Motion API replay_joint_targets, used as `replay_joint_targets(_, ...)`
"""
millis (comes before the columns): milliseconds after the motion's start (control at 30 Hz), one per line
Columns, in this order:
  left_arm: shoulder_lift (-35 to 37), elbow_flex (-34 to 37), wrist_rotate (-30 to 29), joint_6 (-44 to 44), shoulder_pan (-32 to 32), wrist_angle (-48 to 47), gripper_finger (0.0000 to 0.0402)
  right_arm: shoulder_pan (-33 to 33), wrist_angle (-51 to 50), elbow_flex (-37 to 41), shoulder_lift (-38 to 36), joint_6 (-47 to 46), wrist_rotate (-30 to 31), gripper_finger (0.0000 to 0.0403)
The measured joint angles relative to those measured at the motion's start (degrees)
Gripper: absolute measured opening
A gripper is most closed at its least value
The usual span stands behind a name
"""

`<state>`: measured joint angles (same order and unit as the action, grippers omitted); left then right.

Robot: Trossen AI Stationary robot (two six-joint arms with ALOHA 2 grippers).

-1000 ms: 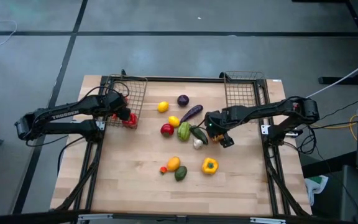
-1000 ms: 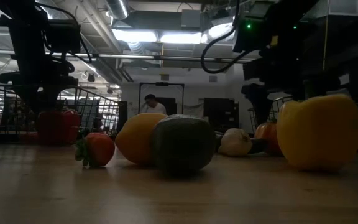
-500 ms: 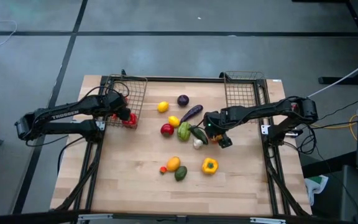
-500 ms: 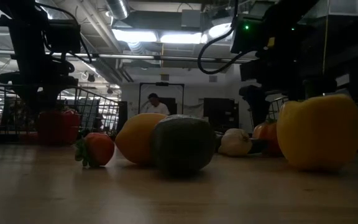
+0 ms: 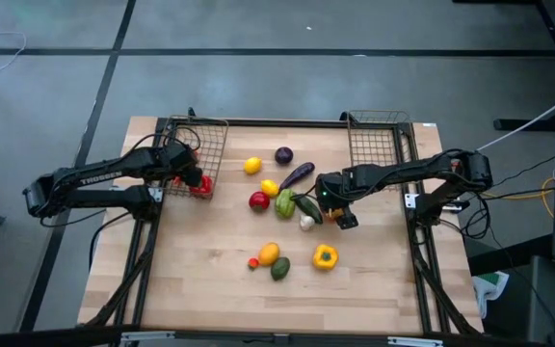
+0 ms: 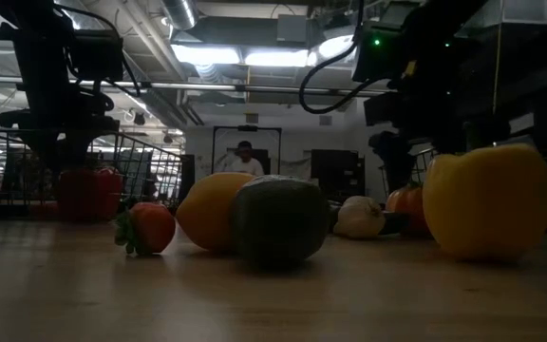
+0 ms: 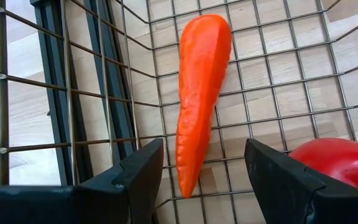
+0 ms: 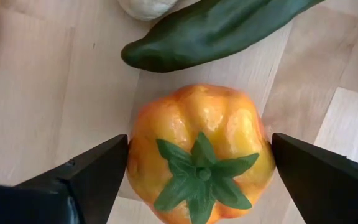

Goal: Sort produce into baskets
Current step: Put the yellow tomato into the right gold wire basket

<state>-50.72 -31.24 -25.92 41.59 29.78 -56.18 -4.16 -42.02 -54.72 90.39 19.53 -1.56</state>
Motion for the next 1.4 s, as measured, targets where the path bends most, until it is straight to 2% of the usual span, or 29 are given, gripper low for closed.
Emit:
replay_joint_targets(300, 0.0, 0.0, 0.0, 0.0, 0.0, 0.0, 0.0221, 0.0, 0.7, 0.1, 0.0, -0.3, 0.0, 0.0388)
replay_joint_targets(633, 0.0, 0.0, 0.0, 0.0, 0.0, 0.0, 0.0221, 0.0, 6.1, 0.2, 0.2, -0.3, 0.0, 0.0388)
replay_joint_targets(867, 0.0, 0.0, 0.0, 0.0, 0.0, 0.2, 0.0221, 0.0, 7.4, 0.2, 0.2, -4.4, 0.0, 0.0388)
replay_joint_targets(1200, 0.0, 0.0, 0.0, 0.2, 0.0, 0.2, 0.0221, 0.0, 8.1, 0.1, 0.1, -4.7, 0.1, 0.0388)
replay_joint_targets(1400, 0.0, 0.0, 0.0, 1.1, 0.0, 0.2, 0.0221, 0.0, 7.2, -3.4, 0.1, -7.3, 1.9, 0.0388)
